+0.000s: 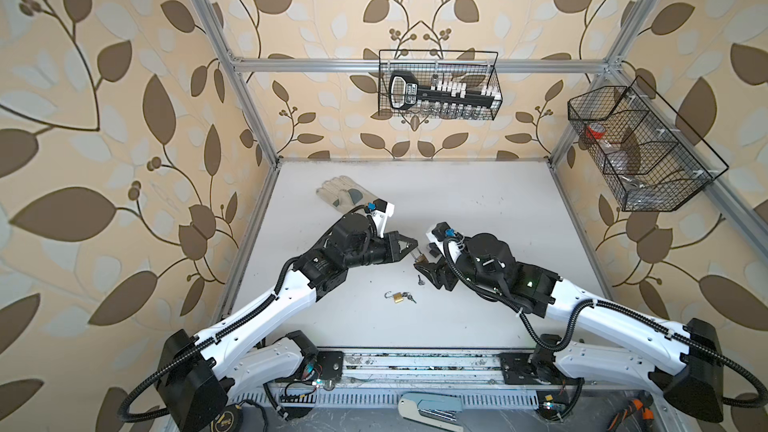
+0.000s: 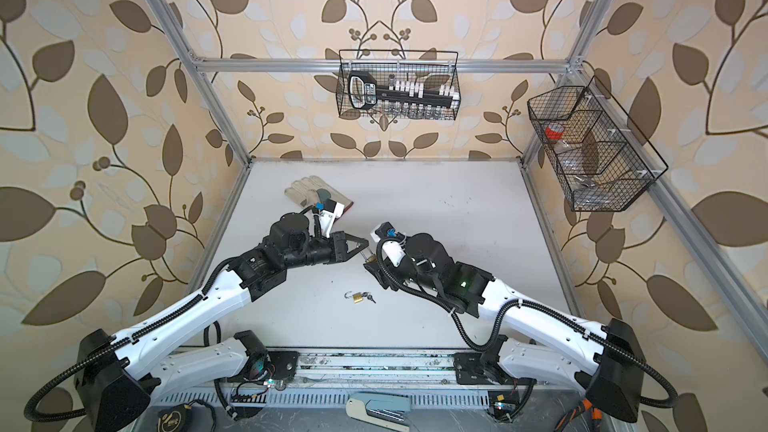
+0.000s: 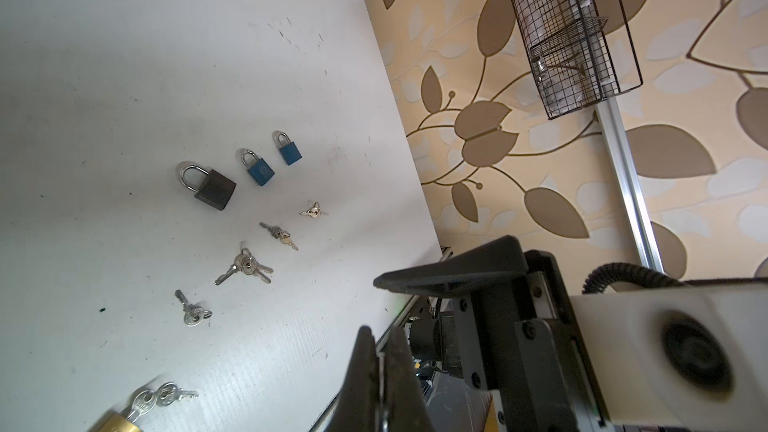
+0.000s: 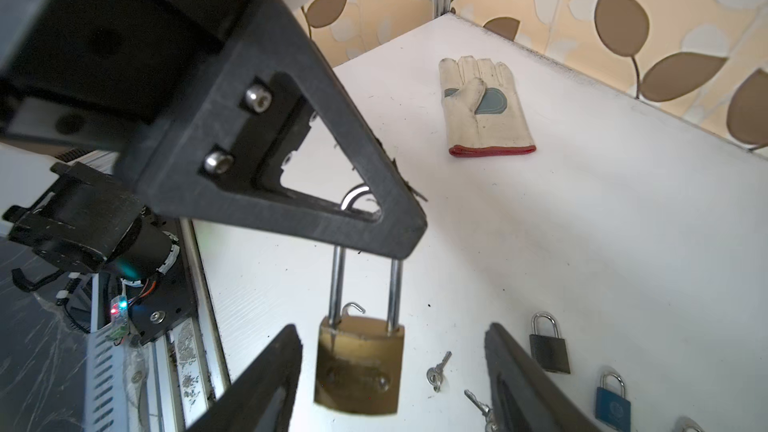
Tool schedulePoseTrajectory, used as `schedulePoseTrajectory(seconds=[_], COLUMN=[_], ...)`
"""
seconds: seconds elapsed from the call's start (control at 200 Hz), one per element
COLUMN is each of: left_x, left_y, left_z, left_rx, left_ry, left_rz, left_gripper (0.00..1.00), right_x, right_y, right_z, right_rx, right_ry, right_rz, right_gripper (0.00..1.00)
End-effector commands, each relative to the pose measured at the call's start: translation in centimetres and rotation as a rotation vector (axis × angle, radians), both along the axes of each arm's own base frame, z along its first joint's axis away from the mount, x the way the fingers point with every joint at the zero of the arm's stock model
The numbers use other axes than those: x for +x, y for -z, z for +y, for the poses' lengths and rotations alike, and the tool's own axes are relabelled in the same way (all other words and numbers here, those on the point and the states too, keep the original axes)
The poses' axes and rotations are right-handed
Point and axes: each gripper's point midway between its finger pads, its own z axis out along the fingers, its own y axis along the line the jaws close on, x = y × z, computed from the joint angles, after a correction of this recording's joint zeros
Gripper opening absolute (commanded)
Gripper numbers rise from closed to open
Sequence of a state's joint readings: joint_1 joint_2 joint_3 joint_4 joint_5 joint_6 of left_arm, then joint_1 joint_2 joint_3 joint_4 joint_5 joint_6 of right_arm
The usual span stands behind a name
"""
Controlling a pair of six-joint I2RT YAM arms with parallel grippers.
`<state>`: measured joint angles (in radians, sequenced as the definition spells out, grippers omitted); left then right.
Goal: Lock with the key
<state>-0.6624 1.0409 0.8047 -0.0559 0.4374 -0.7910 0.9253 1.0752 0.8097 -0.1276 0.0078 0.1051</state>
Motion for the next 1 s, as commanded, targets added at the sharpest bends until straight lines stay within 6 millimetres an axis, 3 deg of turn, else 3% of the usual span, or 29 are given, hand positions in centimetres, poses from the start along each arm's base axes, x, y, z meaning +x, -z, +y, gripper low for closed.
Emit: schedulePoseTrajectory(seconds=[0.0, 0.14, 0.295, 0.415, 0.73, 0.87, 0.995], left_x=[0.2, 0.2, 0.3, 0.2, 0.2, 0.0, 0.2], left_y=[-3.1, -3.1, -3.1, -3.1, -3.4, -4.7, -5.2], left_z=[-0.5, -0.4, -0.3, -0.3, -0.2, 0.0, 1.0], left_rx=[-0.062, -0.060, -0.059, -0.059, -0.059, -0.062, -0.003], left_ry=[0.003, 0.002, -0.002, -0.002, -0.006, -0.002, -0.040], left_rz=[-0.074, -0.075, -0.076, -0.076, -0.084, -0.113, -0.152], left_gripper=[0.00, 0.00, 0.00, 0.00, 0.00, 0.00, 0.43], right_x=[0.6, 0.7, 0.6, 0.5, 0.2, -0.1, -0.4], right_y=[-1.3, -1.1, -0.5, -0.5, -0.5, -0.7, -0.9], right_z=[0.3, 0.5, 1.0, 1.1, 1.2, 0.7, -0.4], right_rx=[0.010, -0.002, -0.016, -0.016, -0.006, 0.017, 0.056], right_ry=[0.027, 0.024, 0.003, -0.005, -0.016, -0.010, 0.024], right_rz=[-0.016, -0.008, 0.011, 0.016, 0.024, 0.029, 0.012], right_gripper=[0.64, 0.54, 0.52, 0.45, 0.22, 0.08, 0.00])
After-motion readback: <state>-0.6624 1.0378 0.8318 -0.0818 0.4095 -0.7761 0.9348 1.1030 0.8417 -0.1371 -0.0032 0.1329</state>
